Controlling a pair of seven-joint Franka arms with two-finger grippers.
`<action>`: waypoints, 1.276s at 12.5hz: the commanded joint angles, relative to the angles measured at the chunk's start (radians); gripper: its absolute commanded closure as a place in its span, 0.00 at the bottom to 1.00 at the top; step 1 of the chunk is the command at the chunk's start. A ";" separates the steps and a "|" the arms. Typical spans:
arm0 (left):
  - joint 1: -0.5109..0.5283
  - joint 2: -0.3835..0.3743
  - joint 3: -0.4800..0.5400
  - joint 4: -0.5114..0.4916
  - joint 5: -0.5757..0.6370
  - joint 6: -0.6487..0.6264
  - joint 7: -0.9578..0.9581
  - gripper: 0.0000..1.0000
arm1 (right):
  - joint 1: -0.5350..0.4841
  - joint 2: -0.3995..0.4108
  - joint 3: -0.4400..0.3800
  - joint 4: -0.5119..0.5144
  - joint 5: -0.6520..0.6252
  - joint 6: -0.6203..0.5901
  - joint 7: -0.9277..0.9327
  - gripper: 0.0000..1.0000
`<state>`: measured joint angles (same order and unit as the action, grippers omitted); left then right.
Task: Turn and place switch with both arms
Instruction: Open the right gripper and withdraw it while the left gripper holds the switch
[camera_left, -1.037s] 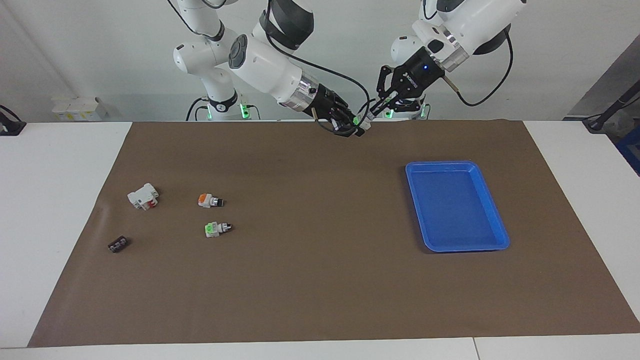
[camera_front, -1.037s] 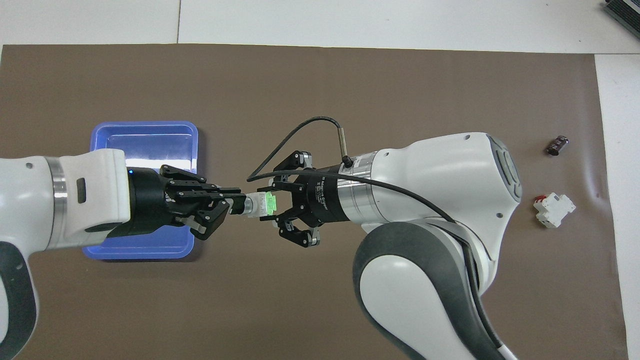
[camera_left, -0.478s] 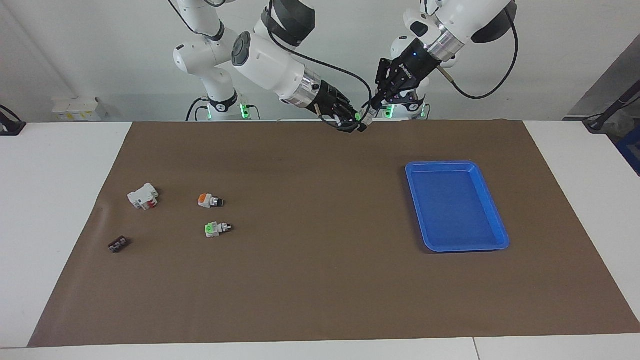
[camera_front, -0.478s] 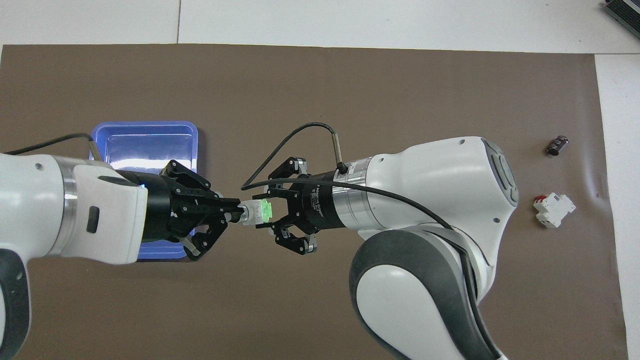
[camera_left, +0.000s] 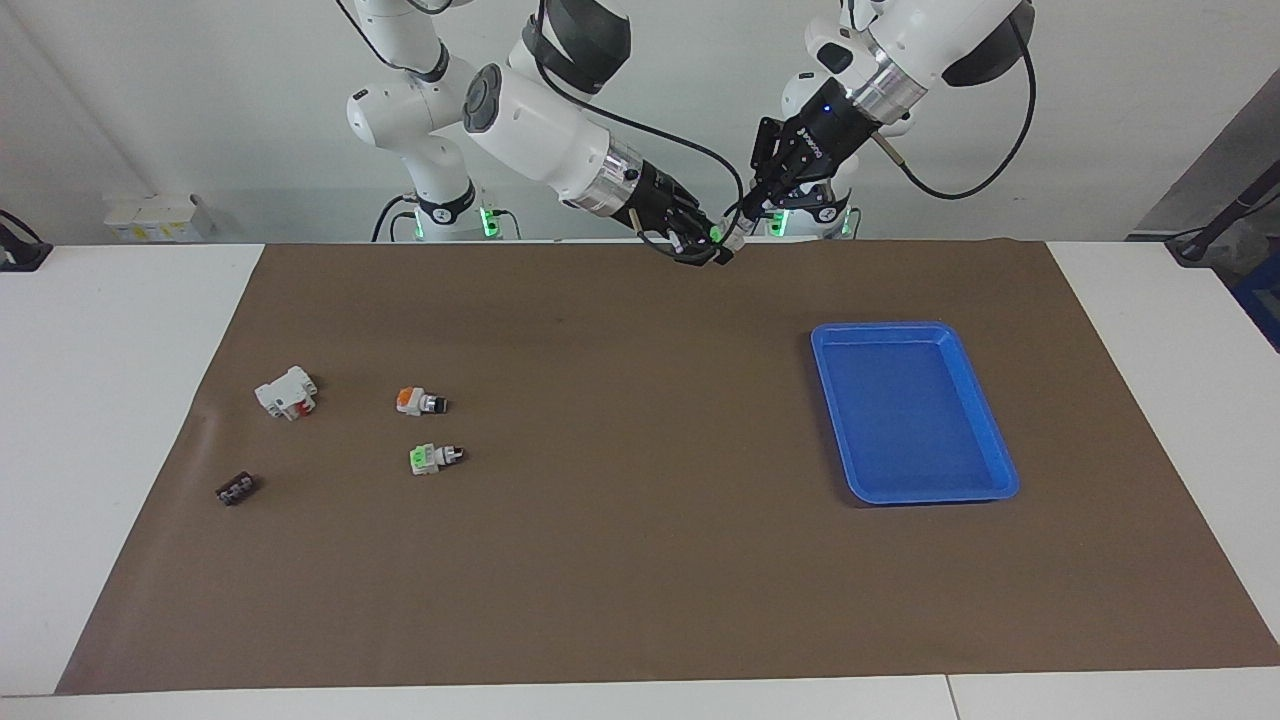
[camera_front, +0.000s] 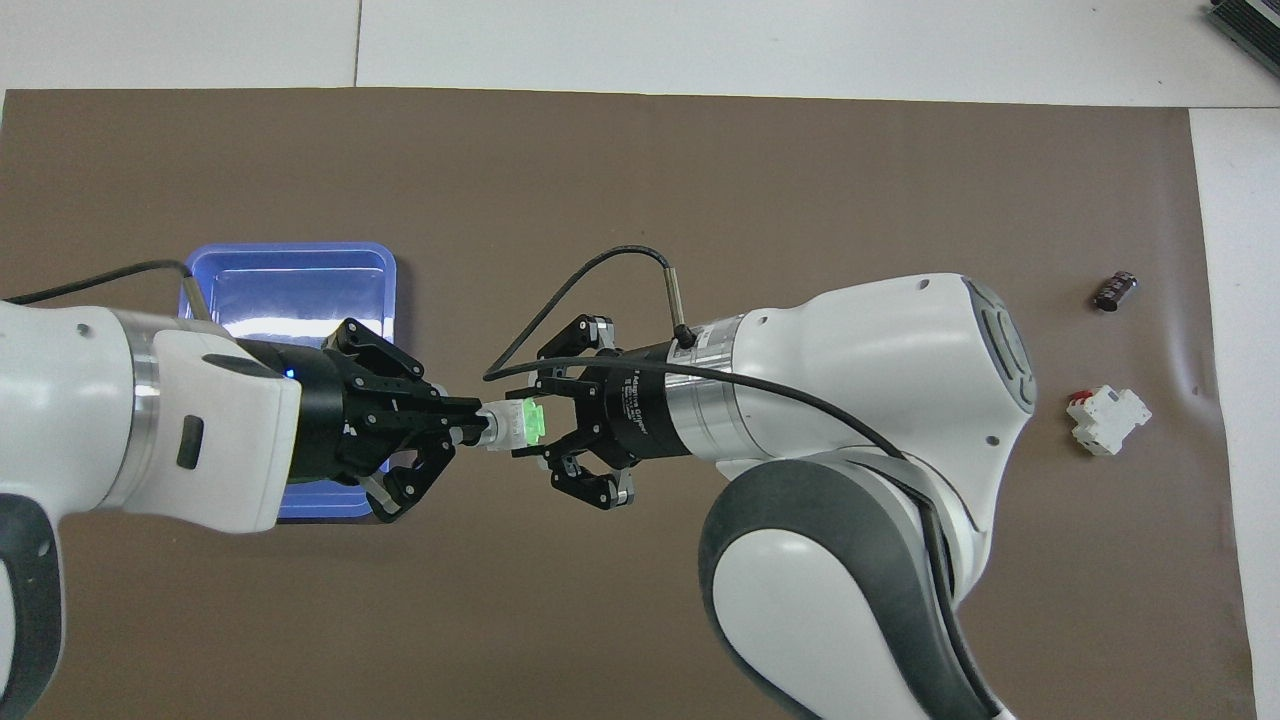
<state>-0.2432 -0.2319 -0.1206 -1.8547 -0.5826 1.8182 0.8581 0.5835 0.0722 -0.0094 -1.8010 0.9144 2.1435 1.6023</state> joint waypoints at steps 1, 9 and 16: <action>-0.019 -0.021 0.007 -0.006 0.014 -0.103 0.030 1.00 | -0.021 0.008 -0.007 0.015 -0.003 0.041 0.021 0.94; 0.028 -0.029 0.016 -0.021 0.021 -0.100 0.105 1.00 | -0.070 -0.069 -0.011 0.006 -0.109 -0.094 -0.143 0.01; 0.044 -0.098 0.018 -0.237 0.338 0.042 0.182 1.00 | -0.167 -0.101 -0.012 0.020 -0.552 -0.129 -0.552 0.01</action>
<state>-0.2224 -0.2491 -0.0995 -1.9750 -0.3026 1.8128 1.0061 0.4737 -0.0227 -0.0266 -1.7854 0.4190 2.0295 1.1956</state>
